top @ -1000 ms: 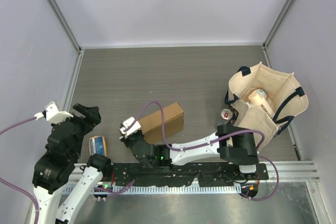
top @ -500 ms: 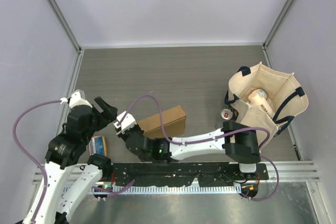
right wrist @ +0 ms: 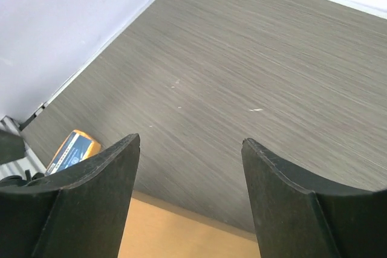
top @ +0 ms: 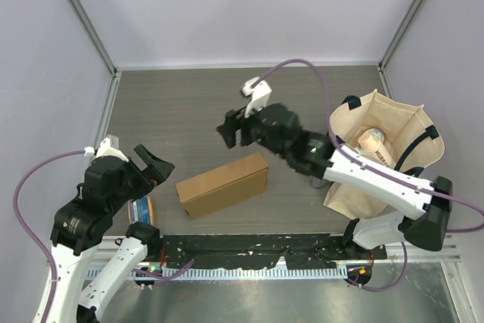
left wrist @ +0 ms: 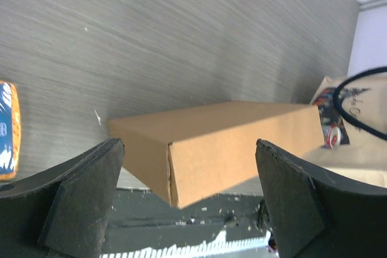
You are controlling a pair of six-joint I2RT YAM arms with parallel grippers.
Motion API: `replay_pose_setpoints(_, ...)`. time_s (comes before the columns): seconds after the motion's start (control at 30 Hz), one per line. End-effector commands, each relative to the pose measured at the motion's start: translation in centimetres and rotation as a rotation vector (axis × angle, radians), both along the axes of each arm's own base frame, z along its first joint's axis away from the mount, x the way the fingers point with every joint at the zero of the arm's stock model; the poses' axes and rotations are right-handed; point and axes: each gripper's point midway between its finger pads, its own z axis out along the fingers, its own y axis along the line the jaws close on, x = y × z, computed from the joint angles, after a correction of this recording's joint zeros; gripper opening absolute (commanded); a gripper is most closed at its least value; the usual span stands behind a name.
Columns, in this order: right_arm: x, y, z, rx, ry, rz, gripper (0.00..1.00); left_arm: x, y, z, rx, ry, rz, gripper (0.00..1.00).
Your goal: Fold the paper box
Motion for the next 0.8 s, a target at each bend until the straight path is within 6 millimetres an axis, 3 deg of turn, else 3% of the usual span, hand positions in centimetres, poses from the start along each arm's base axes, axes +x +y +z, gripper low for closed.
replay_pose_setpoints(0.0, -1.8, -4.1, -1.4, 0.004, 0.249, 0.188, 0.74, -3.4, -1.9, -0.8, -0.1, 0.121, -0.103, 0.94)
replay_pose_setpoints(0.03, -0.4, -6.0, -1.6, 0.02, 0.275, 0.162, 0.74, -3.9, -2.1, -0.9, -0.111, 0.134, -0.109, 0.91)
replay_pose_setpoints(0.07, -0.6, -7.0, -1.3, 0.042, 0.286, 0.179, 0.75, -4.4, -2.0, -1.4, -0.113, 0.154, -0.113, 0.89)
replay_pose_setpoints(0.1, -1.6, -7.2, -2.2, 0.055, 0.344, 0.252, 0.74, -4.9, -2.3, -1.4, -0.13, 0.158, -0.13, 0.88)
replay_pose_setpoints(0.13, -0.7, -8.6, -2.5, 0.078, 0.369, 0.233, 0.74, -5.4, -2.5, -1.2, -0.152, 0.139, -0.144, 0.83)
replay_pose_setpoints(0.2, -1.5, -9.2, -3.5, 0.099, 0.43, 0.295, 0.74, -5.8, -3.6, -1.8, -0.204, 0.156, -0.191, 0.79)
replay_pose_setpoints(0.27, -1.1, -10.0, -4.1, 0.115, 0.457, 0.288, 0.72, -5.9, -4.7, -3.0, -0.264, 0.176, -0.213, 0.73)
replay_pose_setpoints(0.43, -1.4, -9.9, -5.5, 0.15, 0.506, 0.329, 0.68, -5.4, -5.5, -5.9, -0.321, 0.225, -0.195, 0.62)
replay_pose_setpoints(0.77, -1.7, -10.4, -8.5, 0.144, 0.566, 0.337, 0.61, -4.5, -5.0, -6.7, -0.3, 0.167, -0.168, 0.62)
